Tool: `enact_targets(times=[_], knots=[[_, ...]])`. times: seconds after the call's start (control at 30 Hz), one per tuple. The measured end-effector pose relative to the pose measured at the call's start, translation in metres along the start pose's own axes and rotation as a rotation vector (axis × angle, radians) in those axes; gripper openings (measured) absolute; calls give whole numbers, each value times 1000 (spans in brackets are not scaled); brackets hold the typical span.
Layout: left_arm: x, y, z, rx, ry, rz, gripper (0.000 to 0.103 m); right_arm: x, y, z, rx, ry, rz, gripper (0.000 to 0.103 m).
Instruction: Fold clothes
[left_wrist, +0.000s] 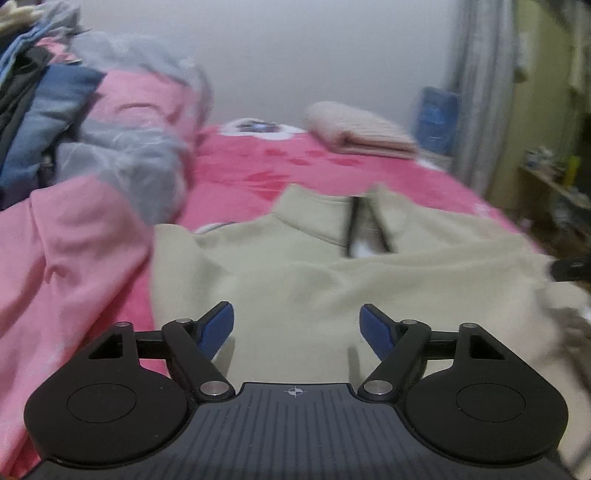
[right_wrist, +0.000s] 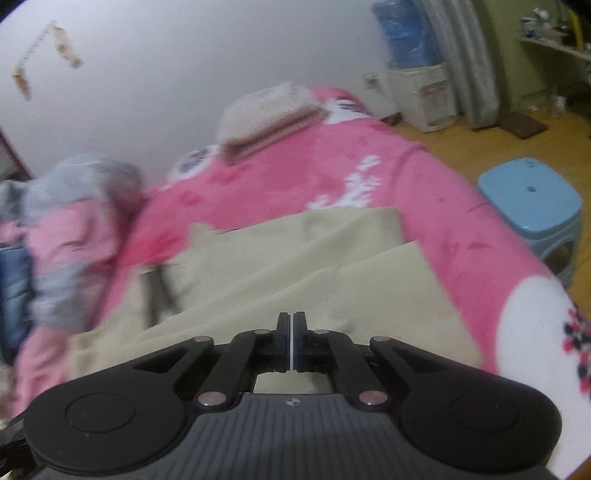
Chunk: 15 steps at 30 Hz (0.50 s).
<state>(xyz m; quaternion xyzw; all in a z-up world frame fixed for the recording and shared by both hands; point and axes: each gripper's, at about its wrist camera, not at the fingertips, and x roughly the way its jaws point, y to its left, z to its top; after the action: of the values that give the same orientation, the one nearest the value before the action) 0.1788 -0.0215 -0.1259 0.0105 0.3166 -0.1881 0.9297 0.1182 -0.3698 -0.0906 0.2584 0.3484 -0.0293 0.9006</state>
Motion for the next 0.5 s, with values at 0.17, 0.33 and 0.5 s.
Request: enact_targets(times=[0.17, 0.33, 0.5], knots=[[-3, -22, -20, 125, 97, -38, 77, 35, 6, -27, -121, 166, -70, 0], [-12, -28, -22, 153, 90, -29, 77, 20, 11, -23, -63, 136, -91, 0], [0, -32, -27, 207, 141, 6, 88, 12, 20, -40, -164, 163, -142, 0]])
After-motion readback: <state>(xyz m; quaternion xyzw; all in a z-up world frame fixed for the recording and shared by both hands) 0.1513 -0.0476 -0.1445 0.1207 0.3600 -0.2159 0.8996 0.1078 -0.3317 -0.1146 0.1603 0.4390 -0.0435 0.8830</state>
